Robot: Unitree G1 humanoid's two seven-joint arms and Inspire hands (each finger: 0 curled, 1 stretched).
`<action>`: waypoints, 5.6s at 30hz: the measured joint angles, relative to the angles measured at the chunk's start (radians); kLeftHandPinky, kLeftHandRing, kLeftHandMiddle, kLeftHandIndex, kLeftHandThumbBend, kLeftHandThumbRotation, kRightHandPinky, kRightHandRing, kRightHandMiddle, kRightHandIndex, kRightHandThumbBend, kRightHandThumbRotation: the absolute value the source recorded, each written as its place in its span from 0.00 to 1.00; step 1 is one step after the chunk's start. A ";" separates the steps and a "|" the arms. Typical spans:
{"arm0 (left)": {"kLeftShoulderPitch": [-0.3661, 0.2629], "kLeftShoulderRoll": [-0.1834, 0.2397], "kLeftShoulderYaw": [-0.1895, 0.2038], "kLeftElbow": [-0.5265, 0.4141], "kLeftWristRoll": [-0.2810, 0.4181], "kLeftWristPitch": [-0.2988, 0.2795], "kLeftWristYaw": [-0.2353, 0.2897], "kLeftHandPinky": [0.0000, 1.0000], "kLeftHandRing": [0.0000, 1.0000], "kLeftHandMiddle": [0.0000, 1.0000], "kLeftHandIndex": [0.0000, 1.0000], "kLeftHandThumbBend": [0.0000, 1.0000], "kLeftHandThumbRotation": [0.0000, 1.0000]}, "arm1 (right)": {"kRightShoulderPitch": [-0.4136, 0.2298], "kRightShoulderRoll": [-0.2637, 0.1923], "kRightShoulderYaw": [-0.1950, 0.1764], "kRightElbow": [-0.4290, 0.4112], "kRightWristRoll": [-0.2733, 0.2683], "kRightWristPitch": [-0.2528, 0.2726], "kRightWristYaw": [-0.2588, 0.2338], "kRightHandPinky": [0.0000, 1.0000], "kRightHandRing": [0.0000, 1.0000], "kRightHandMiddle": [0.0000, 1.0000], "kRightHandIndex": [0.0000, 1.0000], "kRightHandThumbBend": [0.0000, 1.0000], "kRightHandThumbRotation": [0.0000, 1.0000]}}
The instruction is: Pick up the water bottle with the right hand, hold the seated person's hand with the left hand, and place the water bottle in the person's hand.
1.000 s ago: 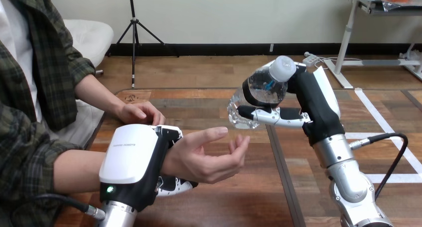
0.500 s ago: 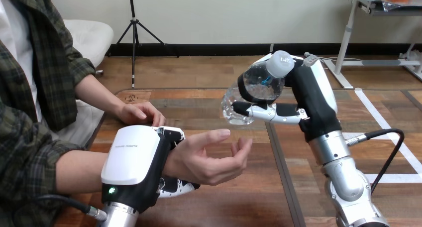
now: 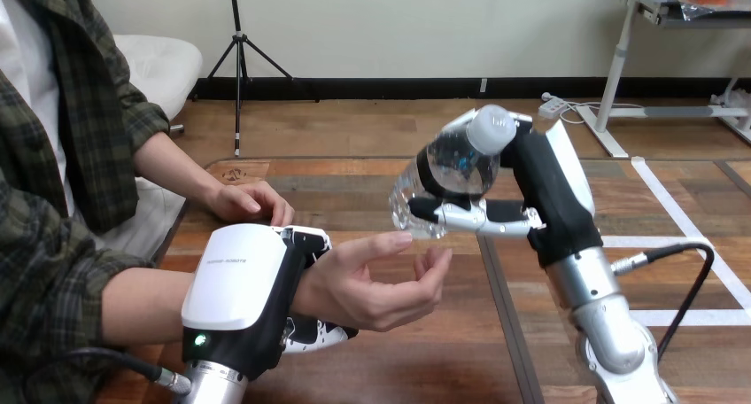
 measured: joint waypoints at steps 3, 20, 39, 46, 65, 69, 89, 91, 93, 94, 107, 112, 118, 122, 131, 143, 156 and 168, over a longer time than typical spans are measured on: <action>0.001 0.000 0.000 0.000 0.000 0.000 0.000 0.22 0.26 0.29 0.27 0.89 0.00 | 0.011 0.000 0.001 0.000 -0.002 0.000 0.000 0.33 0.39 0.45 0.46 0.72 0.00; 0.006 0.001 0.001 0.000 0.000 -0.005 0.002 0.22 0.26 0.29 0.28 0.88 0.00 | 0.044 -0.001 0.014 0.000 -0.004 0.000 0.000 0.35 0.41 0.46 0.46 0.71 0.00; 0.007 0.001 0.003 0.000 -0.003 -0.007 0.001 0.22 0.26 0.30 0.28 0.86 0.00 | 0.051 -0.003 0.019 -0.031 -0.004 -0.004 0.001 0.35 0.41 0.46 0.46 0.71 0.00; 0.007 0.002 0.004 0.000 -0.004 -0.007 -0.002 0.23 0.26 0.30 0.28 0.85 0.00 | 0.053 -0.006 0.019 -0.040 -0.001 -0.010 0.008 0.36 0.42 0.47 0.46 0.70 0.00; 0.008 0.003 0.007 0.000 -0.007 -0.010 -0.002 0.23 0.26 0.30 0.28 0.85 0.00 | 0.088 -0.007 0.019 -0.077 0.007 -0.010 0.037 0.36 0.41 0.46 0.46 0.70 0.00; 0.008 0.003 0.008 0.000 -0.007 -0.010 -0.003 0.22 0.26 0.30 0.28 0.85 0.00 | 0.097 -0.007 0.019 -0.086 0.008 -0.009 0.039 0.35 0.41 0.46 0.46 0.70 0.00; 0.008 0.003 0.015 0.000 -0.007 -0.010 -0.009 0.22 0.26 0.30 0.28 0.85 0.00 | 0.149 -0.009 0.019 -0.173 0.029 -0.003 0.065 0.34 0.39 0.44 0.46 0.72 0.00; 0.008 0.003 0.016 0.000 -0.007 -0.010 -0.010 0.22 0.26 0.30 0.28 0.85 0.00 | 0.154 -0.009 0.019 -0.185 0.030 -0.001 0.067 0.33 0.38 0.44 0.46 0.72 0.00; 0.008 0.003 0.018 0.000 -0.008 -0.010 -0.011 0.23 0.26 0.30 0.28 0.85 0.00 | 0.159 -0.009 0.019 -0.196 0.031 0.000 0.070 0.33 0.38 0.44 0.46 0.72 0.00; 0.008 0.003 0.018 0.000 -0.007 -0.010 -0.011 0.23 0.26 0.30 0.28 0.85 0.00 | 0.161 -0.009 0.019 -0.201 0.032 0.000 0.072 0.33 0.38 0.44 0.46 0.72 0.00; 0.008 0.003 0.020 0.000 -0.007 -0.010 -0.011 0.23 0.26 0.30 0.28 0.87 0.00 | 0.202 -0.010 0.021 -0.275 0.051 0.006 0.111 0.32 0.37 0.44 0.46 0.73 0.00; 0.008 0.003 0.021 0.000 -0.007 -0.010 -0.011 0.23 0.26 0.30 0.28 0.87 0.00 | 0.219 -0.010 0.023 -0.292 0.067 0.006 0.130 0.33 0.38 0.44 0.46 0.72 0.00; 0.008 0.003 0.022 0.000 -0.007 -0.010 -0.012 0.23 0.26 0.30 0.28 0.87 0.00 | 0.240 -0.011 0.024 -0.312 0.083 0.006 0.157 0.35 0.39 0.44 0.46 0.73 0.00; 0.008 0.003 0.023 0.000 -0.007 -0.010 -0.012 0.22 0.26 0.30 0.28 0.87 0.00 | 0.256 -0.012 0.026 -0.329 0.085 0.009 0.170 0.35 0.40 0.44 0.46 0.73 0.00; 0.008 0.003 0.023 0.000 -0.007 -0.010 -0.012 0.22 0.26 0.30 0.28 0.87 0.00 | 0.289 -0.013 0.029 -0.384 0.086 0.028 0.198 0.34 0.39 0.44 0.46 0.72 0.00; 0.008 0.003 0.023 0.000 -0.007 -0.016 -0.012 0.22 0.26 0.30 0.28 0.87 0.00 | 0.307 -0.012 0.032 -0.429 0.096 0.034 0.221 0.33 0.39 0.44 0.47 0.71 0.00; 0.008 0.002 0.022 0.000 -0.007 -0.020 -0.012 0.22 0.26 0.30 0.28 0.88 0.00 | 0.321 -0.013 0.048 -0.449 0.123 0.034 0.250 0.35 0.39 0.44 0.48 0.71 0.00; 0.008 0.002 0.022 0.000 -0.007 -0.023 -0.012 0.22 0.26 0.30 0.28 0.87 0.00 | 0.331 -0.014 0.056 -0.464 0.124 0.034 0.271 0.34 0.37 0.43 0.47 0.70 0.00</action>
